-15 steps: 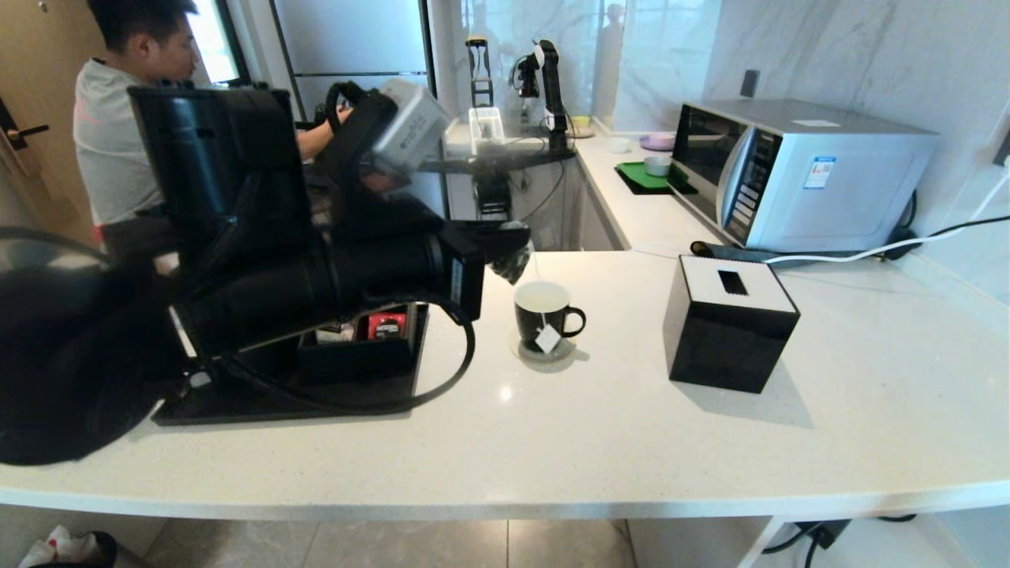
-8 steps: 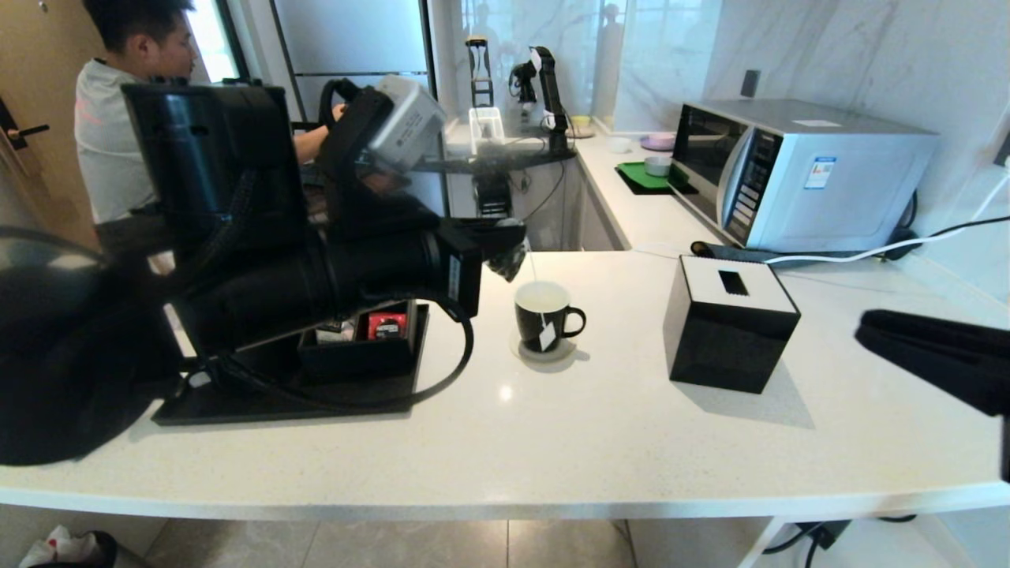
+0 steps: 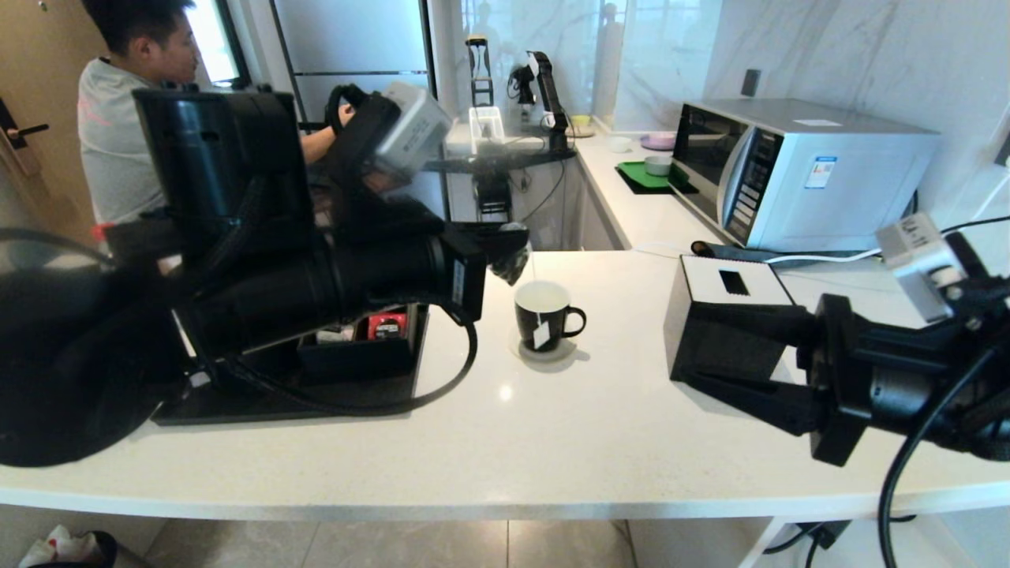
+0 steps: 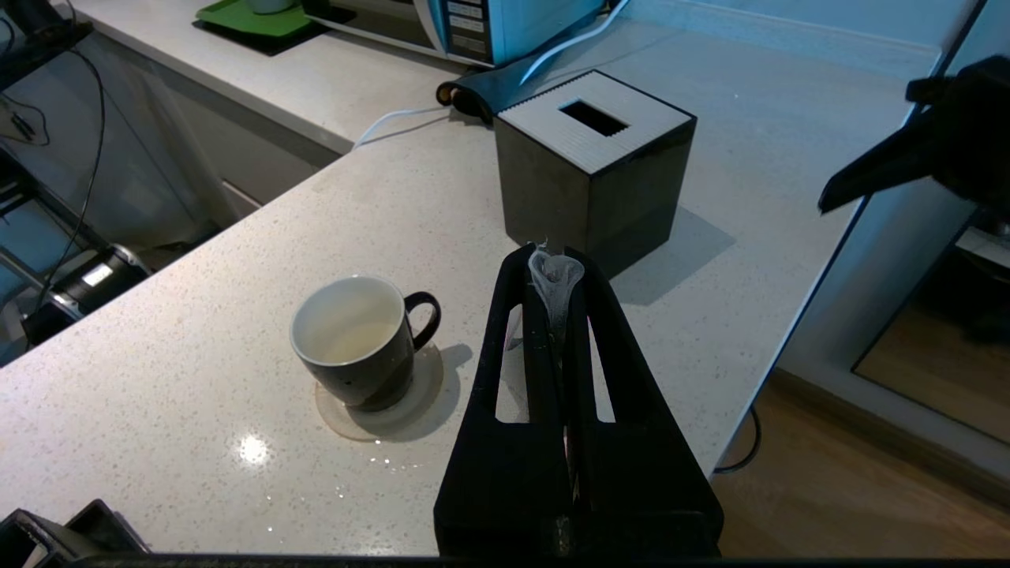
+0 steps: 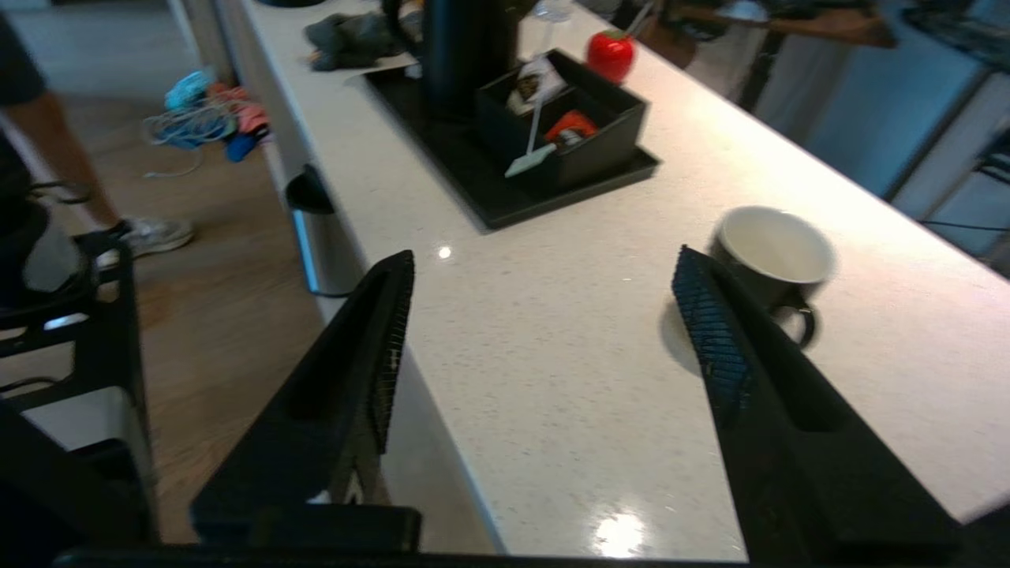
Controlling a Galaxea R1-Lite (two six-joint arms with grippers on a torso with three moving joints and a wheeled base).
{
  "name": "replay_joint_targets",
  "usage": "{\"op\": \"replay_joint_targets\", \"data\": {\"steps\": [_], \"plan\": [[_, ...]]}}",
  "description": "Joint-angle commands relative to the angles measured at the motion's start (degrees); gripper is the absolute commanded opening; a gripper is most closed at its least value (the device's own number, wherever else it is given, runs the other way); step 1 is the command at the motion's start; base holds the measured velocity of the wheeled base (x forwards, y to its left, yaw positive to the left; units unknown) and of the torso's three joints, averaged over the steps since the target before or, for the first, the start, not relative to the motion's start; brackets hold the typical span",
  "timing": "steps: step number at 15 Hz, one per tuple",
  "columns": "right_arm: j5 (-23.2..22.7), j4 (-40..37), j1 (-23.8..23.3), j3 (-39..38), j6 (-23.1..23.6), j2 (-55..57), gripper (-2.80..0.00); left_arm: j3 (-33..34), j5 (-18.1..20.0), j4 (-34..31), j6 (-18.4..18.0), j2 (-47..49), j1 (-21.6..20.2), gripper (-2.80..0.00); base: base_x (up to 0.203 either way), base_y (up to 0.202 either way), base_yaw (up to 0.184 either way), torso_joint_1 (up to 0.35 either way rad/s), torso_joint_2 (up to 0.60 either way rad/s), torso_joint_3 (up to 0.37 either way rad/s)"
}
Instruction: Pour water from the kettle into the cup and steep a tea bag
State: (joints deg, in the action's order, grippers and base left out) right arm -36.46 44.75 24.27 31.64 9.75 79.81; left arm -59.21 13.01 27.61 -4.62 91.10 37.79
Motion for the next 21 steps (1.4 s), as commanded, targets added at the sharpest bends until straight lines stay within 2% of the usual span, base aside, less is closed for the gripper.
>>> {"op": "replay_joint_targets", "data": {"steps": [1,4,8,11,18,21], "plan": [[-0.2,0.3,2.8,1.5,0.4,4.5,0.00,0.1,0.1,0.2,0.0,0.2,0.5,-2.80,0.000,0.000,0.000,0.000,0.00,0.000],[-0.2,0.8,4.9,5.0,0.5,9.8,0.00,0.1,0.0,0.2,0.0,0.2,1.5,-2.80,0.000,0.000,0.000,0.000,0.00,0.000],[-0.3,8.9,7.6,8.6,0.0,18.1,0.00,0.1,0.0,0.2,-0.1,0.0,2.3,-2.80,0.000,0.000,0.000,0.000,0.00,0.000],[-0.3,12.5,8.9,13.2,-0.1,23.0,0.00,0.1,-0.2,0.2,-2.0,-0.1,2.4,-2.80,0.000,0.000,0.000,0.000,0.00,0.000],[-0.4,13.9,11.0,21.7,0.0,30.0,0.00,0.1,-0.3,0.2,-2.1,-0.3,2.5,-2.80,0.000,0.000,0.000,0.000,0.00,0.000],[-0.4,13.9,11.1,22.6,0.0,31.1,0.00,0.1,-0.3,0.2,-2.1,-0.3,2.5,-2.80,0.000,0.000,0.000,0.000,0.00,0.000]]}}
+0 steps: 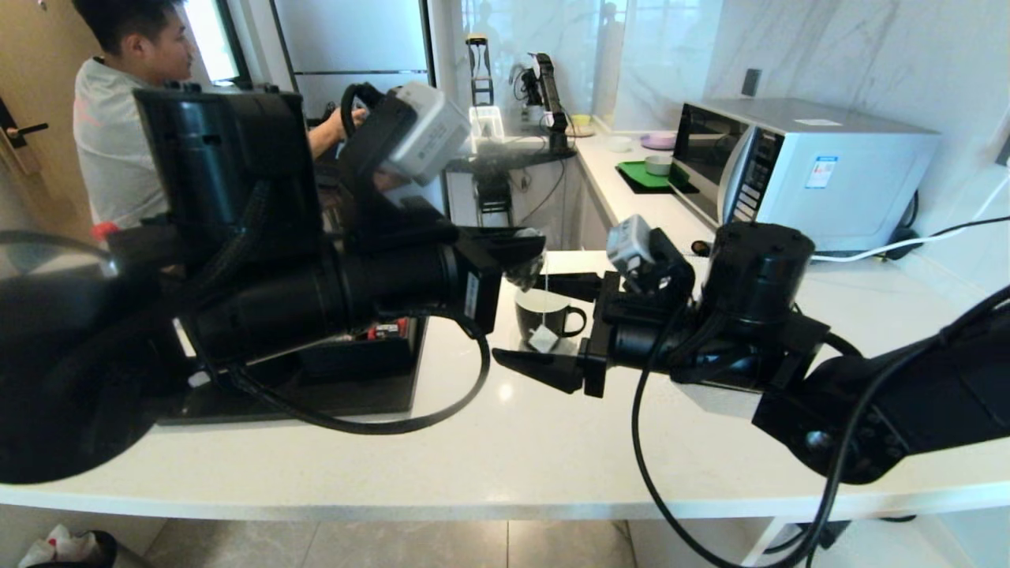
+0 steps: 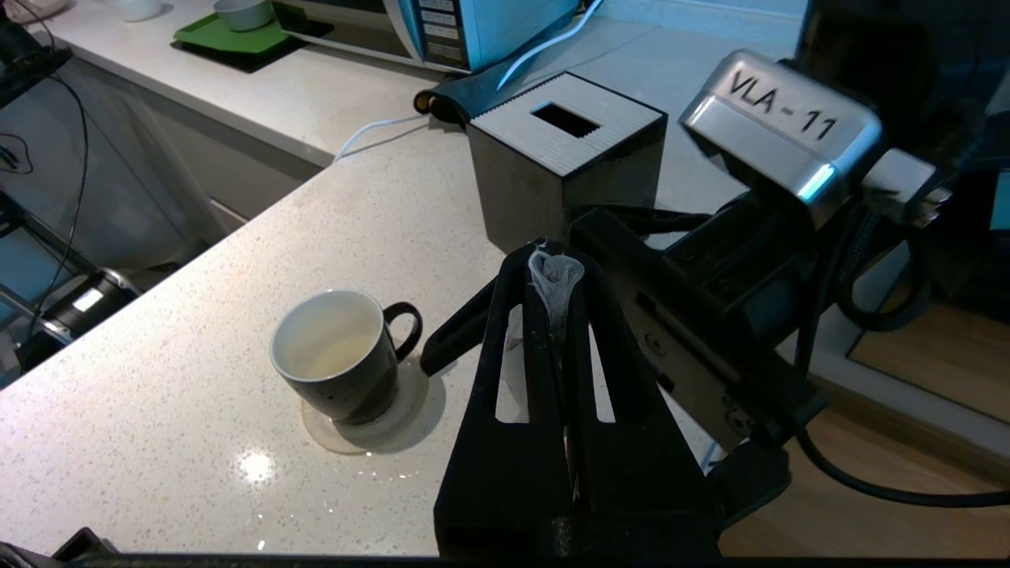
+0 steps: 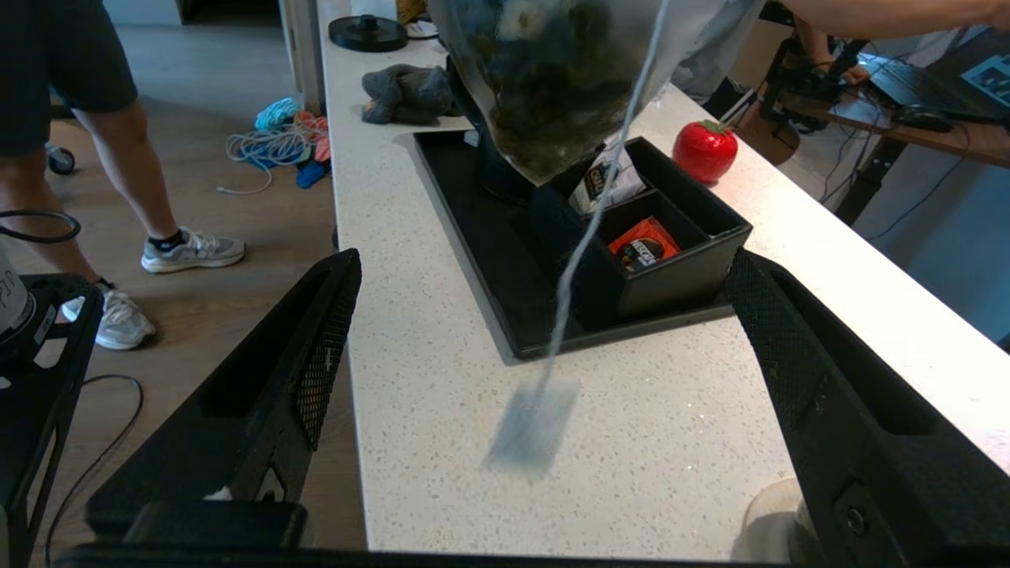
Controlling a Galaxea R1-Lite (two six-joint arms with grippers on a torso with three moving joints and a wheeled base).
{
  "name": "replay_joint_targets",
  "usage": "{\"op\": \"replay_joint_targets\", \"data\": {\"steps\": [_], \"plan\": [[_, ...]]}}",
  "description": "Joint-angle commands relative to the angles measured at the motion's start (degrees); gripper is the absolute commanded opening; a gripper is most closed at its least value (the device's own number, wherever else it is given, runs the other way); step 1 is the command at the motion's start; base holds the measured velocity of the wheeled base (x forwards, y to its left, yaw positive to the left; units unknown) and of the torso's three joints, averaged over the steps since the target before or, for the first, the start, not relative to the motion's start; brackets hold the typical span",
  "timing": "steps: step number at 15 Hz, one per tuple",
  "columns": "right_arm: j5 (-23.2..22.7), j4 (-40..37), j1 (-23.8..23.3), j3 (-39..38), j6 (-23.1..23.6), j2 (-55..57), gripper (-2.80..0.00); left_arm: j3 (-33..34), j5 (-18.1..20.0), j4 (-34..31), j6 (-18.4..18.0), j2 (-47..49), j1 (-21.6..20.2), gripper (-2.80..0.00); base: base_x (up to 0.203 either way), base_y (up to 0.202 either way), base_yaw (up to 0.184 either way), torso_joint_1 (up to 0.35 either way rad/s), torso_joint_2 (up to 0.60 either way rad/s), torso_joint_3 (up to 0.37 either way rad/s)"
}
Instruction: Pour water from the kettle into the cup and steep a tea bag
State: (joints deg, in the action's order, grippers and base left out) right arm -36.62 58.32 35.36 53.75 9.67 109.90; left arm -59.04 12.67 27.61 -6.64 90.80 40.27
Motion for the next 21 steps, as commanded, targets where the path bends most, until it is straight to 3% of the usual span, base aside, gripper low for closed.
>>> {"op": "replay_joint_targets", "data": {"steps": [1,9,10,21], "plan": [[-0.2,0.3,0.1,0.6,0.1,1.1,0.00,0.1,0.1,0.2,0.0,0.0,0.0,-2.80,0.000,0.000,0.000,0.000,0.00,0.000],[-0.3,4.9,0.1,0.8,-2.3,2.8,0.00,1.9,0.1,0.3,0.0,-0.8,0.0,-2.80,0.000,0.000,0.000,0.000,0.00,0.000],[-0.3,4.9,0.1,0.9,-2.4,2.8,-2.80,1.9,0.1,0.3,0.0,-0.9,0.0,-2.80,0.000,0.000,0.000,0.000,0.00,0.000],[-0.4,4.9,0.1,0.4,-2.4,2.9,-2.80,1.6,0.1,0.3,-0.1,-0.9,0.0,-2.80,0.000,0.000,0.000,0.000,0.00,0.000]]}}
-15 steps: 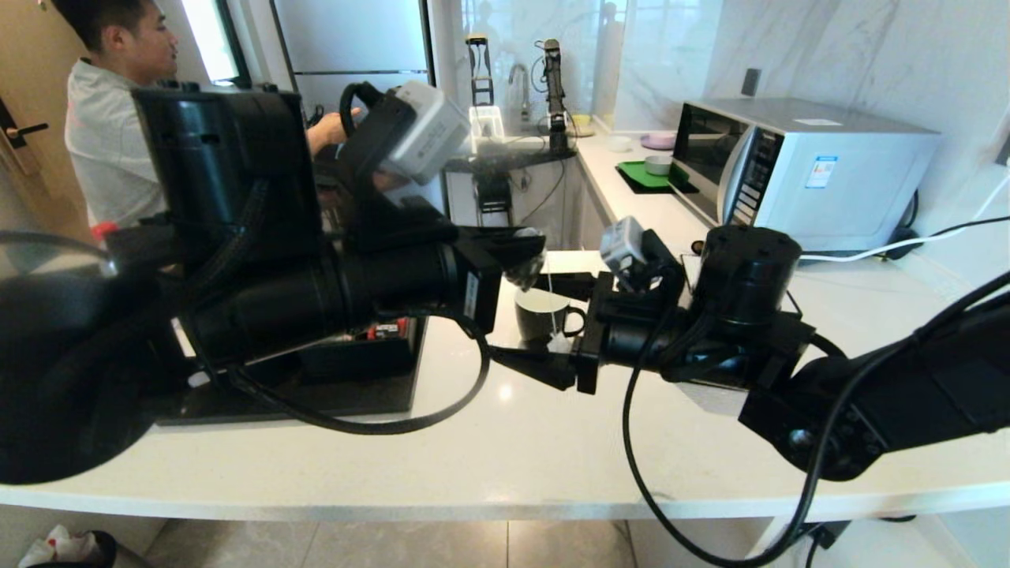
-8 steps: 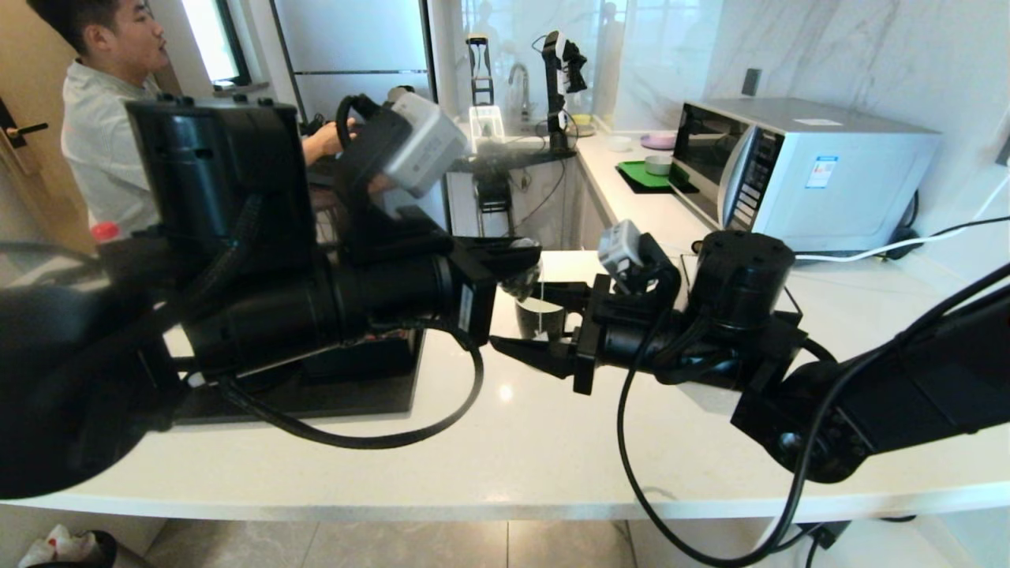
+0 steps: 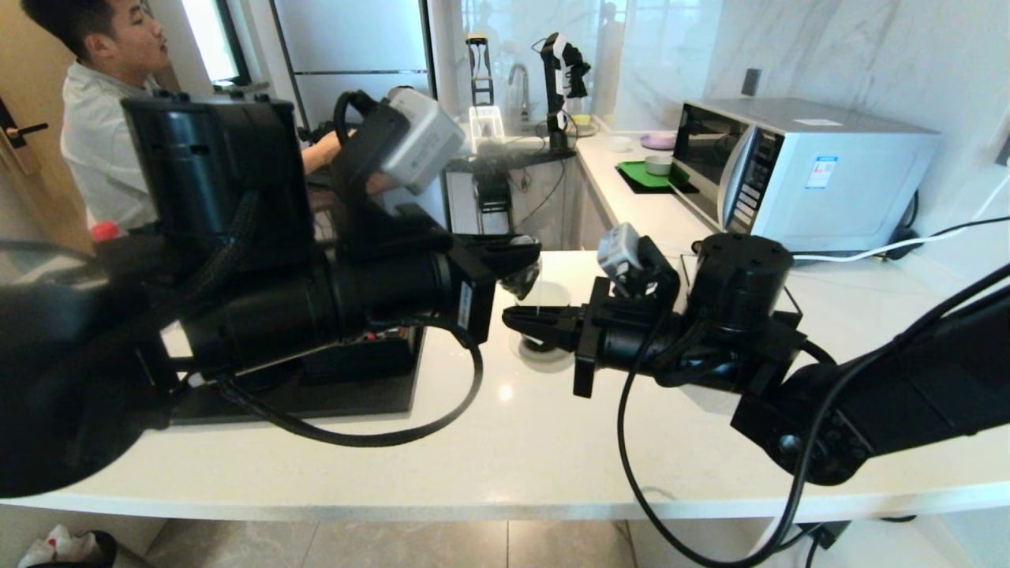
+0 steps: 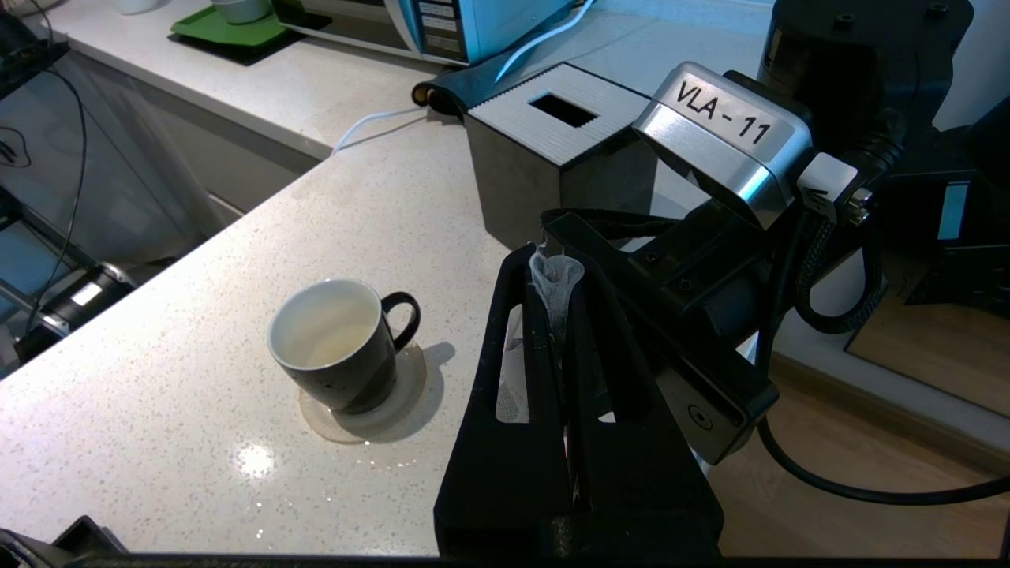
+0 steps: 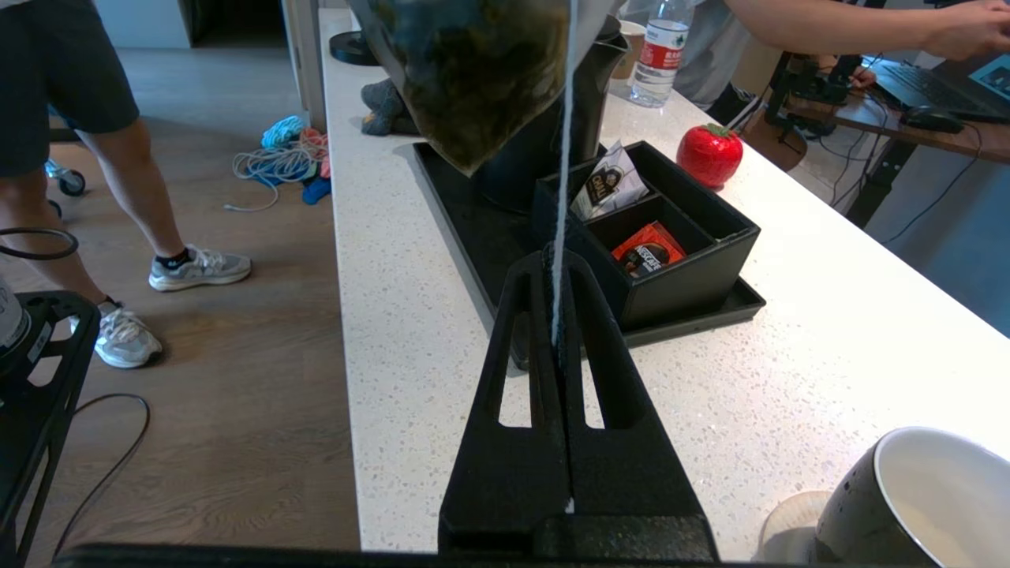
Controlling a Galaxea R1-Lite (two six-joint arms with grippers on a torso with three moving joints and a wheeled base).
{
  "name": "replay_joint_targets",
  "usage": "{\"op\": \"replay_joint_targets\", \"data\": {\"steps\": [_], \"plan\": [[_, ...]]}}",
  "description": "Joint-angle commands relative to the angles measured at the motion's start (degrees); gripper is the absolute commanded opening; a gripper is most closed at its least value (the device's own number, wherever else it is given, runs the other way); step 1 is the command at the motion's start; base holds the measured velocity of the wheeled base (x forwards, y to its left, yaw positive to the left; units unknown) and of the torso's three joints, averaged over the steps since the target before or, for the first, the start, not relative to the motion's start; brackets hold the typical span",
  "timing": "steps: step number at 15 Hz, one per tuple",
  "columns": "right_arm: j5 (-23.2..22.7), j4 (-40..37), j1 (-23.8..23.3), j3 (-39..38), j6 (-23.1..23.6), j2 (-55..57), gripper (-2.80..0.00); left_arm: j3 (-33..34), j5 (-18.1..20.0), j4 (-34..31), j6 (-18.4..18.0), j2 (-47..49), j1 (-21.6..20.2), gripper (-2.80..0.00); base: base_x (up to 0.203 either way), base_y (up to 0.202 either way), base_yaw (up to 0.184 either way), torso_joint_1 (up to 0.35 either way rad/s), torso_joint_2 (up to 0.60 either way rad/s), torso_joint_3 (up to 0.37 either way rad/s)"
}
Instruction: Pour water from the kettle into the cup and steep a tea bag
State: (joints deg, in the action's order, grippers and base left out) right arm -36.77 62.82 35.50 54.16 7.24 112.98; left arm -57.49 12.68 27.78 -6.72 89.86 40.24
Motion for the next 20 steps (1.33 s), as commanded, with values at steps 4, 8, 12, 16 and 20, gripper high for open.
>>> {"op": "replay_joint_targets", "data": {"steps": [4,8,12,16,20], "plan": [[-0.2,0.4,0.1,0.0,0.1,-0.3,-2.80,0.2,0.0,0.2,-0.1,0.0,0.0,-2.80,0.000,0.000,0.000,0.000,0.00,0.000],[-0.1,0.3,0.0,0.3,-0.3,-0.4,-2.80,0.4,-0.1,-0.2,-0.4,-0.8,0.7,-2.80,0.000,0.000,0.000,0.000,0.00,0.000],[0.0,0.3,-0.1,0.8,-0.4,-0.7,-2.80,1.3,-0.9,0.0,-0.8,-1.2,0.8,-2.80,0.000,0.000,0.000,0.000,0.00,0.000],[0.3,0.2,-1.1,2.0,-0.4,-0.8,-2.80,4.0,-0.9,-0.2,-0.8,-3.1,0.8,-2.80,0.000,0.000,0.000,0.000,0.00,0.000],[0.4,-0.8,-2.2,4.8,-0.5,-0.6,-2.80,6.1,-2.1,0.1,-0.8,-4.0,2.5,-2.80,0.000,0.000,0.000,0.000,0.00,0.000]]}}
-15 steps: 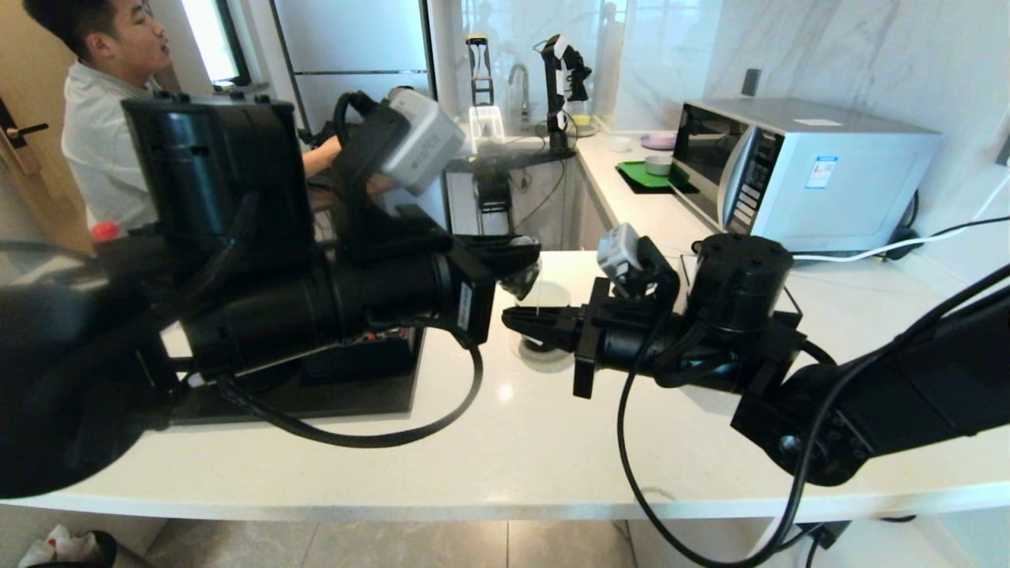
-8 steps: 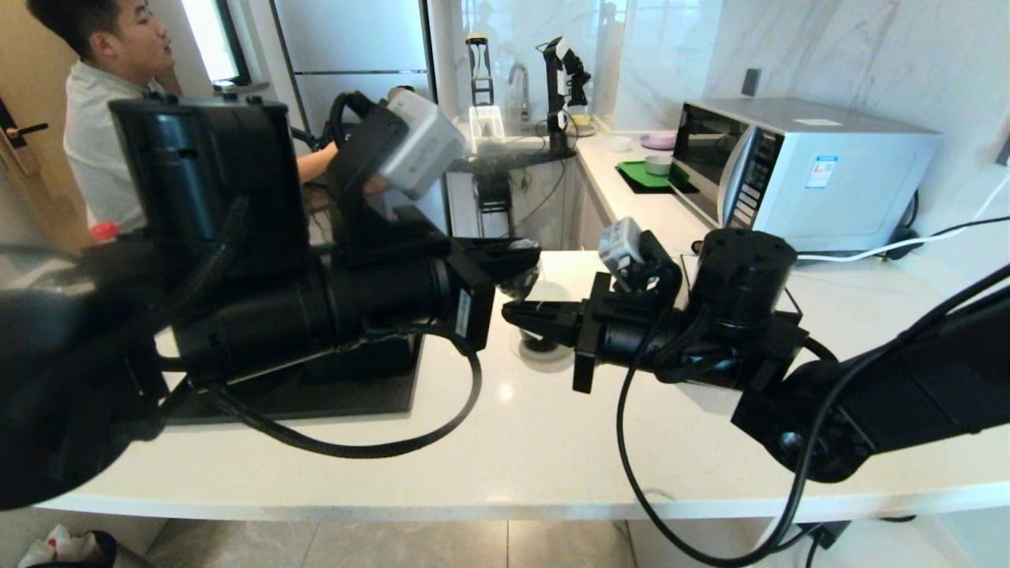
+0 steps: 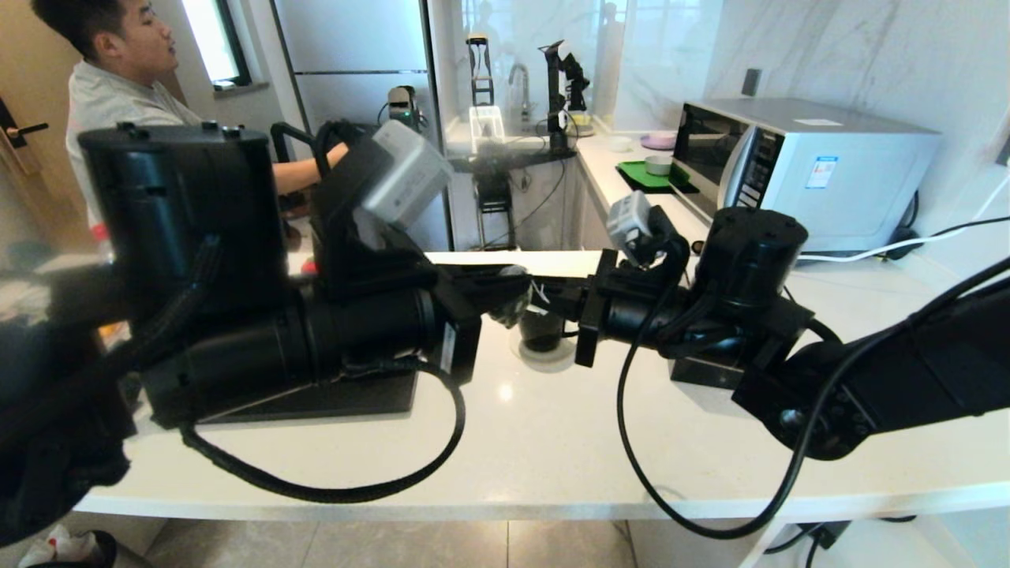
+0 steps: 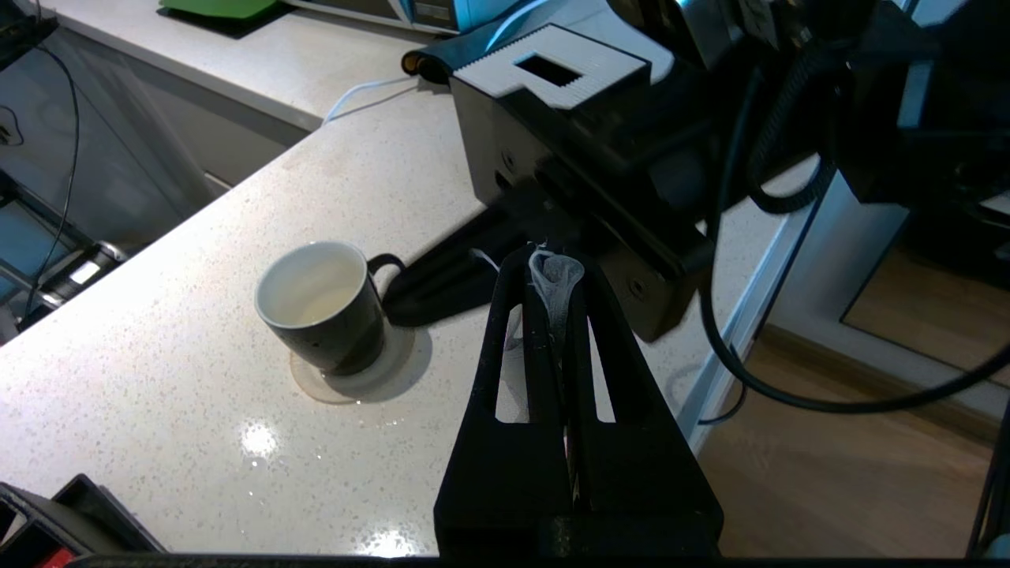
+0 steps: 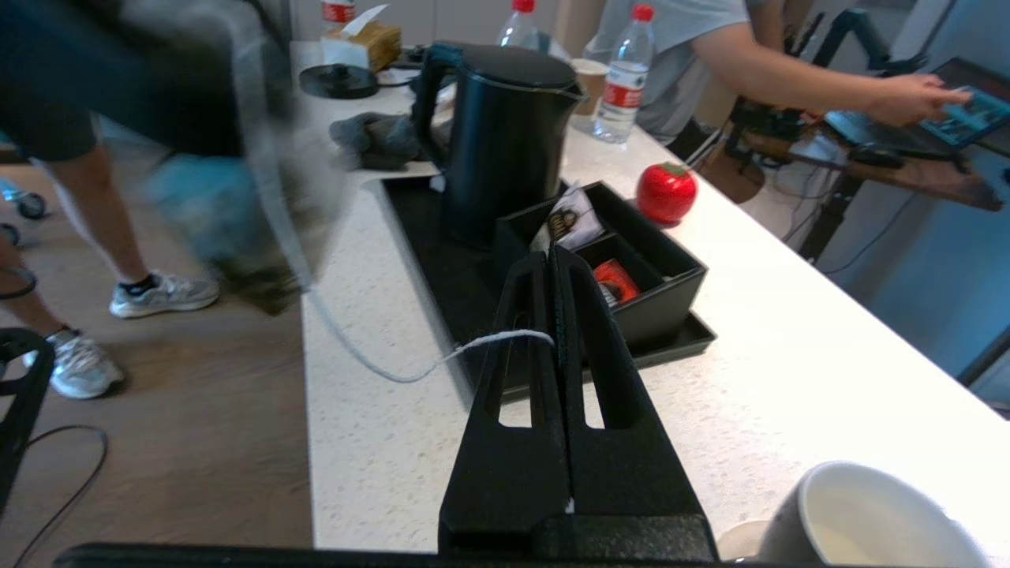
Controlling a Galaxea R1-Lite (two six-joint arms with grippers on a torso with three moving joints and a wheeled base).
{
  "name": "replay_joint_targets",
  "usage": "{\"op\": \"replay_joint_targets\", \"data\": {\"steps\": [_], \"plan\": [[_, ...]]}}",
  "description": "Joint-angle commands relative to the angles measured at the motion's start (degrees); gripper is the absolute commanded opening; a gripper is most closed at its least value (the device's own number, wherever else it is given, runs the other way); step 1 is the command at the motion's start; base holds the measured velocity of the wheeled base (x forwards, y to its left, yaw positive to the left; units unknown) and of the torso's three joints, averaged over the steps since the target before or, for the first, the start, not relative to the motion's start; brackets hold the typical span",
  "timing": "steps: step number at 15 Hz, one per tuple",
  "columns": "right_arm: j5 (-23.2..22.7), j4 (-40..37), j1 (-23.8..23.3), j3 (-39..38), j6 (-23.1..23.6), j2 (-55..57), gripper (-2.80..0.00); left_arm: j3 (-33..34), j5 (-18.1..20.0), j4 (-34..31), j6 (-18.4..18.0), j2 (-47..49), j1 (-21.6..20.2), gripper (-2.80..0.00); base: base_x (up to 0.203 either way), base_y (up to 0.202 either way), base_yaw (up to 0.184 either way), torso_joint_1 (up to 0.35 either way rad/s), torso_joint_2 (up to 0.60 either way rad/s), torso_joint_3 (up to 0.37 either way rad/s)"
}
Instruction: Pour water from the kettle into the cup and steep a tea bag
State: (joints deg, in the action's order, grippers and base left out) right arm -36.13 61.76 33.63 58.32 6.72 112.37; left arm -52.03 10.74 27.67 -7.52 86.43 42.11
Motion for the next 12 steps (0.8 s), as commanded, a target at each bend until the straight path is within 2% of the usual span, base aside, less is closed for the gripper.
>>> {"op": "replay_joint_targets", "data": {"steps": [1,5,12], "plan": [[-0.3,0.3,-0.5,0.6,0.1,0.0,-2.80,1.1,-0.8,0.2,0.0,-0.7,1.4,-2.80,0.000,0.000,0.000,0.000,0.00,0.000],[-0.3,0.4,-1.4,0.6,0.1,0.0,-2.80,3.6,-1.8,0.2,0.0,-2.2,3.2,-2.80,0.000,0.000,0.000,0.000,0.00,0.000],[-0.3,0.9,-1.6,0.7,0.1,-0.3,-2.80,6.3,-3.3,0.3,0.4,-1.9,3.0,-2.80,0.000,0.000,0.000,0.000,0.00,0.000]]}}
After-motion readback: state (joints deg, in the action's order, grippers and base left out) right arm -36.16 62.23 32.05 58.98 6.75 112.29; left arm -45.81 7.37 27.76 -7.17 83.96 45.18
